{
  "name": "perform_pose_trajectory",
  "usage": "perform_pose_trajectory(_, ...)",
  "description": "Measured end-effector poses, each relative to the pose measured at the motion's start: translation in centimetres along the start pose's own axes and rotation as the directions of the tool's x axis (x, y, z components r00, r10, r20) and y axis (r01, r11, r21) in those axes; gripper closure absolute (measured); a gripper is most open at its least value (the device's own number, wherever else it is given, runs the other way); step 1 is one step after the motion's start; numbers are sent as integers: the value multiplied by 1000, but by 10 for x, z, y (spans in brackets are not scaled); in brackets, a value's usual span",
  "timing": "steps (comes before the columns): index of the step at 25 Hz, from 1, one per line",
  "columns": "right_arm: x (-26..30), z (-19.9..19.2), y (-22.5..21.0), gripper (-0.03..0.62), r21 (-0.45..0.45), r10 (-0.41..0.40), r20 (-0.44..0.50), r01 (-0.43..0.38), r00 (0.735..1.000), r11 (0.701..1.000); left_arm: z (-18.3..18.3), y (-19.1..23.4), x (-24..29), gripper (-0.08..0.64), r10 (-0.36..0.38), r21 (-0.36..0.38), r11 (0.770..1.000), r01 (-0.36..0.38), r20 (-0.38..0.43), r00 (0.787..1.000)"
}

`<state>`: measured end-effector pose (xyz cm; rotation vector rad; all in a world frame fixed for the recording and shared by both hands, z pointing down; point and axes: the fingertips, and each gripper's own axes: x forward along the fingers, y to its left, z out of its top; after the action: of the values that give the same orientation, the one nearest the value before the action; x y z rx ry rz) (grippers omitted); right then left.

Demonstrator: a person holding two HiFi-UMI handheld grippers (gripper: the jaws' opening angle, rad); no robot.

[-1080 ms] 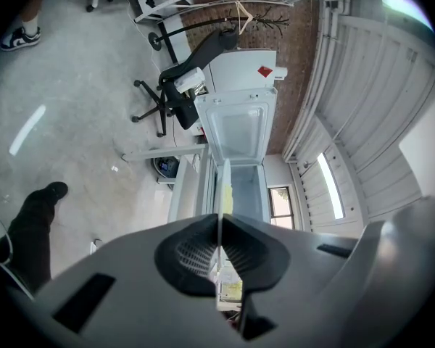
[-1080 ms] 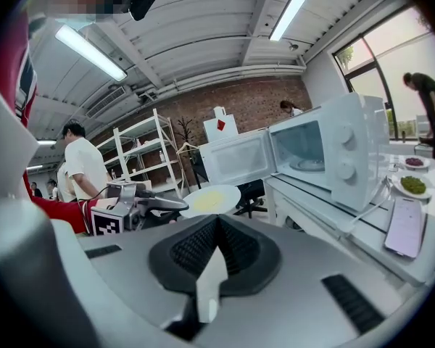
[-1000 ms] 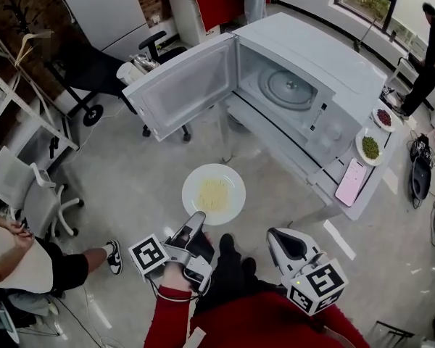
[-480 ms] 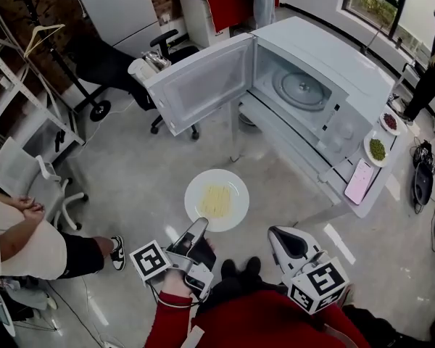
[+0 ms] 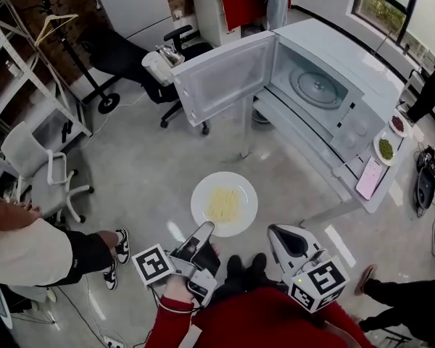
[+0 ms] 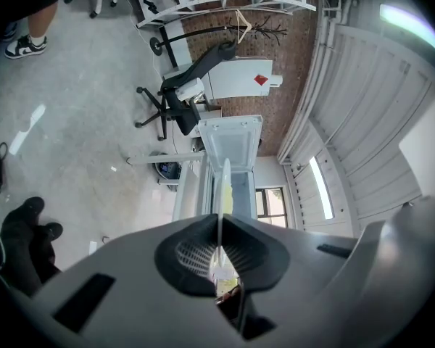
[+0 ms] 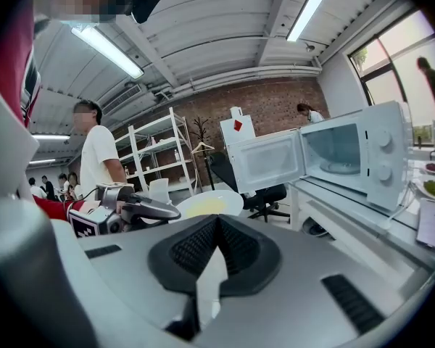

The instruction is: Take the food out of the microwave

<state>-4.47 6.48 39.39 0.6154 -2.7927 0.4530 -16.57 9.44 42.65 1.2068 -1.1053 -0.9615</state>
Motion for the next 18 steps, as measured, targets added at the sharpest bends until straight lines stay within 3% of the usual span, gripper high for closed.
perform_pose_trajectory(18,0,8,15,583,-72,-7,23,8,1000,997,-11,-3,-16,540,-20,-43,999,20,-14,1000)
